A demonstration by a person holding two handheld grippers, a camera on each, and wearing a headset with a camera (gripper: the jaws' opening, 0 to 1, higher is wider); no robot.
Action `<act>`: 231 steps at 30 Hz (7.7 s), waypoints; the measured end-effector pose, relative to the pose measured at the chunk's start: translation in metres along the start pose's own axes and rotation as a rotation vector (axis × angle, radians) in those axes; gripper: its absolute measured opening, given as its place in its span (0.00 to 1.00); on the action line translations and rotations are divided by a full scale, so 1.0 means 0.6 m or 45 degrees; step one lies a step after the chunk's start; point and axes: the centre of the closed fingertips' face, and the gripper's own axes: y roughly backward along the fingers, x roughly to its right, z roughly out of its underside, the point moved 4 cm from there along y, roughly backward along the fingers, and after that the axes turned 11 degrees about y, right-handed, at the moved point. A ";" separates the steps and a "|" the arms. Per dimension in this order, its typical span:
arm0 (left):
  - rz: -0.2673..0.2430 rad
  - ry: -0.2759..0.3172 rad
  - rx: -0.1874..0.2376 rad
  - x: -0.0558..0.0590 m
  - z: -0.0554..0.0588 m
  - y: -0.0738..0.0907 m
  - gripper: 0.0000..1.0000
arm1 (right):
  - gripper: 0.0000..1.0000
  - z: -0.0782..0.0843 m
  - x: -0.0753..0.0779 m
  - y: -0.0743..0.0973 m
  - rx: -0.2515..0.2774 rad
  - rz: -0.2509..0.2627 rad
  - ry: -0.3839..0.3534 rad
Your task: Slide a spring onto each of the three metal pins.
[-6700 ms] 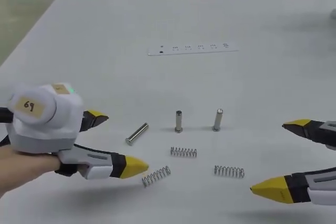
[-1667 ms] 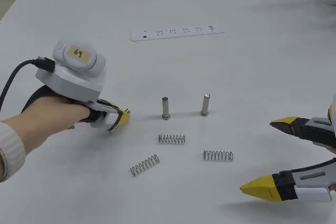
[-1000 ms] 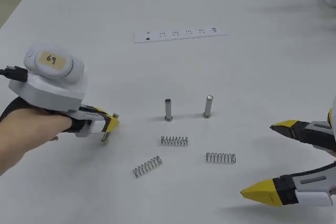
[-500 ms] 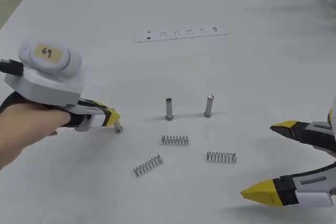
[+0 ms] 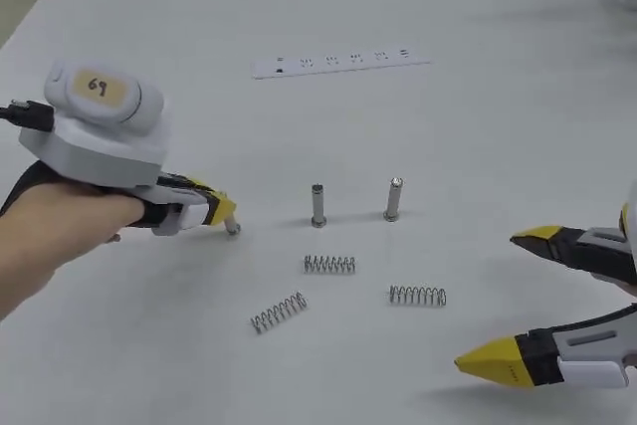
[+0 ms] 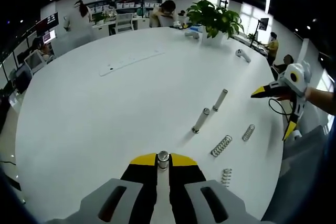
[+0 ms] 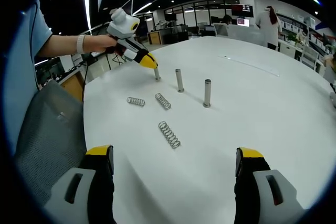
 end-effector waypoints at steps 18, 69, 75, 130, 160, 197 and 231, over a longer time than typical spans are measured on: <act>0.004 -0.016 0.027 0.009 -0.004 -0.018 0.00 | 0.95 0.007 -0.001 0.002 -0.012 0.005 -0.011; 0.024 -0.079 0.040 0.017 0.000 -0.022 0.24 | 0.95 0.008 -0.003 0.000 -0.024 -0.001 0.004; 0.037 -0.089 0.039 0.018 0.003 -0.022 0.36 | 0.95 0.007 -0.002 -0.001 -0.021 0.000 0.001; 0.194 -0.156 0.281 0.058 0.088 0.062 0.94 | 0.98 -0.017 0.010 0.004 0.011 0.023 0.028; 0.275 -0.149 0.346 0.093 0.143 0.081 0.73 | 1.00 -0.032 0.011 0.000 0.008 0.000 0.077; 0.330 -0.177 0.277 0.107 0.179 0.030 0.17 | 0.99 -0.024 0.009 0.004 0.001 -0.009 0.059; 0.332 -0.185 0.275 0.111 0.175 0.017 0.03 | 0.99 -0.020 0.011 0.002 -0.001 -0.008 0.049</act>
